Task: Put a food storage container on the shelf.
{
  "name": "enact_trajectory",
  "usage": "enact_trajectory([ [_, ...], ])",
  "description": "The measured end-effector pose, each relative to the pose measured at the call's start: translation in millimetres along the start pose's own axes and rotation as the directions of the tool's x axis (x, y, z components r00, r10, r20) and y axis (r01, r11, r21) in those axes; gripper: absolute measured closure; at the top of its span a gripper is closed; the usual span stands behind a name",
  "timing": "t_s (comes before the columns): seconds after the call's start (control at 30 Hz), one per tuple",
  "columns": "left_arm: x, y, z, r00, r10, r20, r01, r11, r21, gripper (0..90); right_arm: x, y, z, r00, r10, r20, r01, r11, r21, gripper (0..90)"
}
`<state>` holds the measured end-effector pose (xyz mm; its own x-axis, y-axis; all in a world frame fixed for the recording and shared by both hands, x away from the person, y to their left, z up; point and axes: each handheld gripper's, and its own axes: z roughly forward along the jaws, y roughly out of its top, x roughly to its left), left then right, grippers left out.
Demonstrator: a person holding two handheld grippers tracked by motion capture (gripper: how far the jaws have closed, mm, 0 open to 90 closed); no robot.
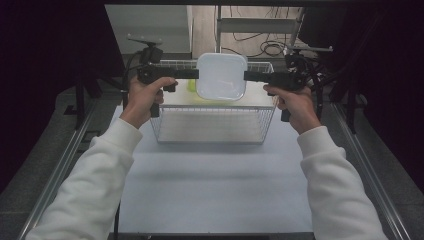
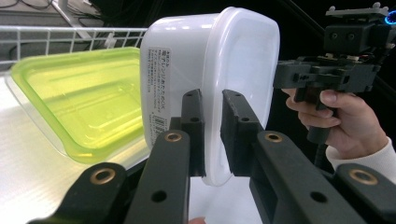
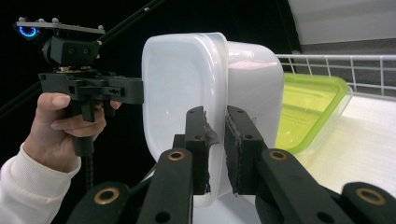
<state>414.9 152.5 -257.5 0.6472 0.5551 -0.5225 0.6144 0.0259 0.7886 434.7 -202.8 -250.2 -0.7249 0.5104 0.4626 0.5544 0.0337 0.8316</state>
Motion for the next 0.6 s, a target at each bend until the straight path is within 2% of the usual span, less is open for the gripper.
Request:
enact_trajectory([
  [0.2, 8.8, 10.7, -0.6, 0.9999, -0.017, -0.004, 0.017, 0.9998, -0.006, 80.0, -2.7, 14.9, 8.4, 1.0000, 0.002, 0.005, -0.002, 1.000, 0.012, 78.7],
  [0.3, 13.2, 14.7, 0.1, 0.9994, -0.035, -0.002, 0.035, 0.9994, -0.006, 79.9, -5.0, 20.3, 11.6, 0.9998, 0.013, -0.013, -0.014, 1.000, -0.009, 78.9],
  [0.6, 24.4, 24.6, 4.1, 0.9978, -0.060, -0.030, 0.059, 0.9982, -0.003, 79.7, -14.8, 29.0, 25.7, 0.9990, 0.044, 0.006, -0.044, 0.999, 0.007, 78.7],
])
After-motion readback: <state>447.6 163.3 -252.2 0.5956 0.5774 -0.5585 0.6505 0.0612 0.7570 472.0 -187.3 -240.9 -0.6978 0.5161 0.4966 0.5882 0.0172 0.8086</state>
